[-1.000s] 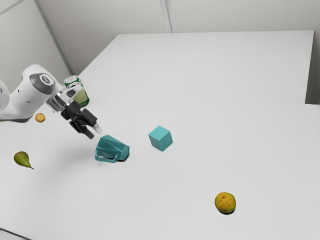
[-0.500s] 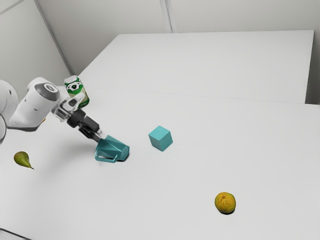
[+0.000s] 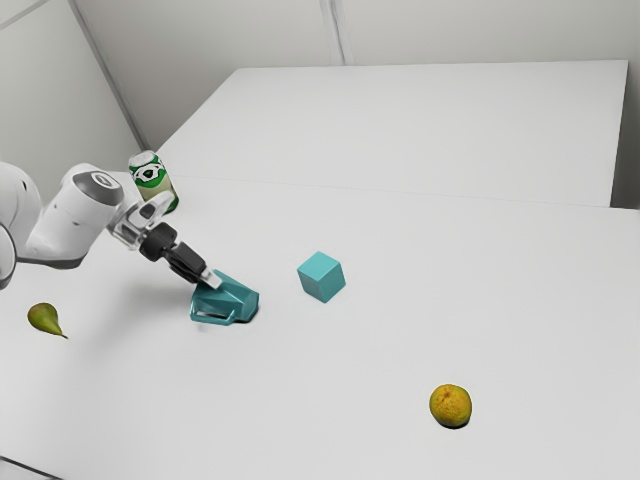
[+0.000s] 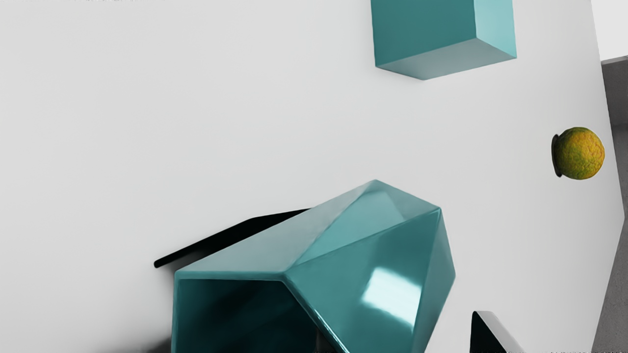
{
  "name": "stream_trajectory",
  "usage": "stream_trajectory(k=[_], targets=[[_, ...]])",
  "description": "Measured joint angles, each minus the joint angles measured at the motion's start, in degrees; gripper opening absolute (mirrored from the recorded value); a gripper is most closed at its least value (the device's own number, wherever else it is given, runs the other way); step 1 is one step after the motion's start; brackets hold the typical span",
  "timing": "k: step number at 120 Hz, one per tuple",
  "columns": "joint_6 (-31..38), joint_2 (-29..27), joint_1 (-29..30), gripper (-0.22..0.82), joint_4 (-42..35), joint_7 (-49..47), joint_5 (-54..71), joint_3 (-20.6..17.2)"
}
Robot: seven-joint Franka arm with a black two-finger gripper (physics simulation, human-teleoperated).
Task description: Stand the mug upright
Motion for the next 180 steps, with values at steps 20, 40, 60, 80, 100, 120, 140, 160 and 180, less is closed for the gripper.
stream_trajectory(k=[20, 40, 60, 80, 100, 120, 140, 160, 180], targets=[[-0.4, -0.2, 0.0, -0.01, 0.1, 0.9, -0.1, 0.0], [-0.9, -0.6, 0.0, -0.11, 0.1, 1.5, 0.1, -0.1], [-1.3, -0.9, -0.1, -0.15, 0.1, 2.0, 0.2, -0.2], [-1.3, -1.0, -0.4, -0.17, 0.0, 2.4, 0.3, -0.2], [-0.4, -3.1, -0.7, -0.17, -0.6, 2.4, 1.0, -1.2], [2.4, -5.8, -0.8, -0.17, -1.9, 2.0, 3.7, -3.7], [7.0, -8.1, -0.8, -0.17, -3.4, 0.5, 8.1, -7.2], [13.0, -10.7, -0.8, -0.17, -5.5, -4.0, 17.7, -12.2], [17.3, -12.0, -0.9, -0.17, -6.0, -11.2, 28.1, -16.5]])
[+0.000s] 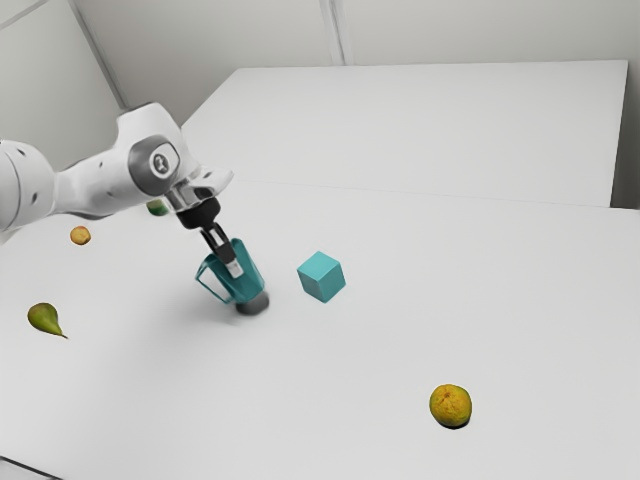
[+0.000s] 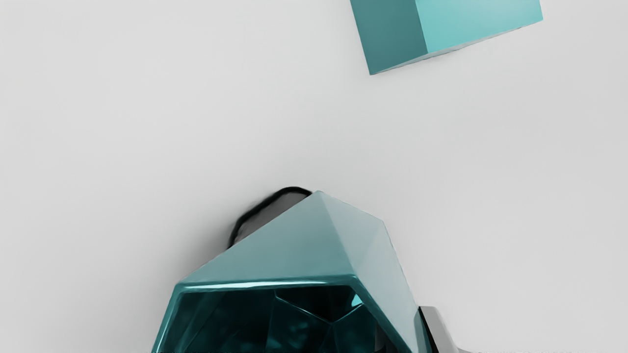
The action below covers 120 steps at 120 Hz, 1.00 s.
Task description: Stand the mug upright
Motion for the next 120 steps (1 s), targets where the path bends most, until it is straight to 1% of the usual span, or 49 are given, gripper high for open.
stream_trajectory(k=[22, 52, 73, 94, 100, 120], targets=[[3.6, -1.4, -0.4, -0.17, -2.7, -8.9, 8.6, -2.7], [8.2, -3.6, -0.7, -0.17, -7.3, -20.0, 15.1, -5.0], [11.1, -3.6, -0.9, -0.17, -8.9, -25.9, 16.4, -5.4], [12.5, -3.0, -0.9, -0.17, -9.1, -30.4, 16.8, -5.4], [12.7, -3.0, -0.9, -0.15, -9.1, -31.4, 16.7, -5.4], [12.9, -3.0, -1.5, 0.07, -9.1, -33.8, 16.3, -5.4]])
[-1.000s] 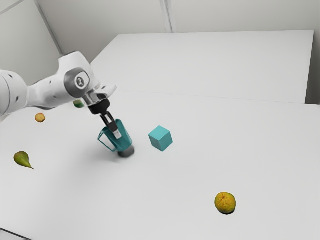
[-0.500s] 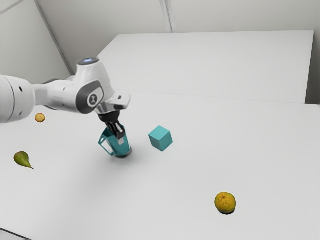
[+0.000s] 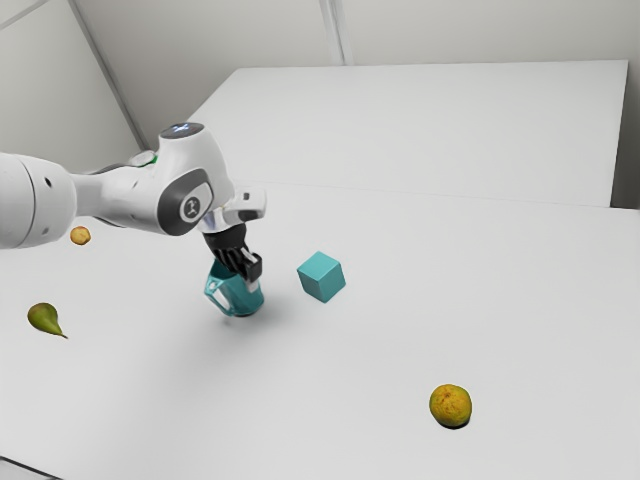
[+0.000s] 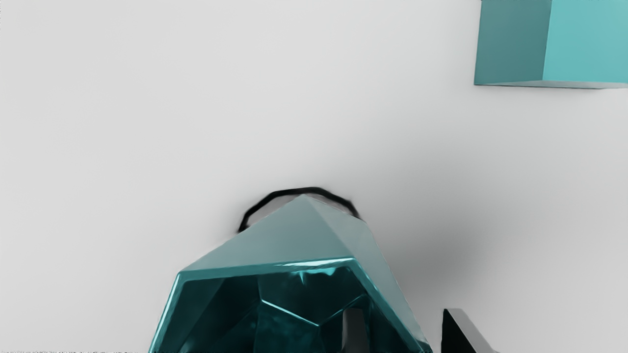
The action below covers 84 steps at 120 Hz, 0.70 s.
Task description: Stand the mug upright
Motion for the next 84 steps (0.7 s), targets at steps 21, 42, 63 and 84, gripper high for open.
stream_trajectory(k=[21, 42, 63, 84], targets=[[0.0, -1.5, -0.2, 0.23, 0.0, -1.9, 0.3, -0.4], [-3.5, -6.0, -0.8, 0.42, 2.8, -3.4, 0.3, -1.6], [-12.5, -6.3, -0.5, 0.52, 14.3, -5.1, -0.1, -2.9], [-22.2, -6.5, -12.8, 0.57, 24.2, -7.6, -0.5, 9.1]])
